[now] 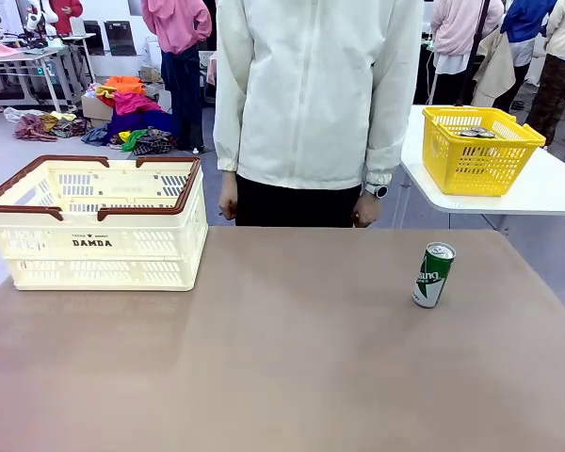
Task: Place the drinks into the Shopping basket.
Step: Pick up one drink and place it into the Shopping basket.
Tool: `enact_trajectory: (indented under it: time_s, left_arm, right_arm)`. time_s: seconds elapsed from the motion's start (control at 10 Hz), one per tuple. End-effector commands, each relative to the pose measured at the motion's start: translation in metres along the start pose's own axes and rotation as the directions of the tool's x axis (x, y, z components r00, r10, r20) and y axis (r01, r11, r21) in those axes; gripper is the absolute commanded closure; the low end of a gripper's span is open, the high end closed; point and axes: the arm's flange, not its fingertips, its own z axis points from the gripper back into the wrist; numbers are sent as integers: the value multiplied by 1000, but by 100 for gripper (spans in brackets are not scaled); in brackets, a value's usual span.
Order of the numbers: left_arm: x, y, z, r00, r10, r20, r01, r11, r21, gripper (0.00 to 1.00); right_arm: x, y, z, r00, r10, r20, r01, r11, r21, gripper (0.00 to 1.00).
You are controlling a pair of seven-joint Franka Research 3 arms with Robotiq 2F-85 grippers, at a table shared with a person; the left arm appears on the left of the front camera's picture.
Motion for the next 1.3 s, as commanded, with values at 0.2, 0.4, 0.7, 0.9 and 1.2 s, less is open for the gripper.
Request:
enact_trajectory:
  time_s: [0.2,0.4,0.7,0.9,1.2]
  left_arm:
    - [0,-4,1,1000,16,0,-16,1000,-15,0]
    - [0,-4,1,1000,16,0,-16,1000,-15,0]
    - [0,-4,1,1000,16,0,-16,1000,-15,0]
    - [0,-4,1,1000,16,0,-16,1000,-15,0]
    - [0,-4,1,1000,16,0,-16,1000,-15,0]
  right_arm:
    - [47,102,-161,937,169,-307,-300,838,-455,0]
    - [42,123,-238,862,180,-475,-452,696,-557,0]
    - [27,127,-270,846,192,-497,-518,511,-686,0]
    - [20,121,-286,823,199,-531,-544,544,-639,0]
    - [43,104,-290,903,58,-425,-407,427,-807,0]
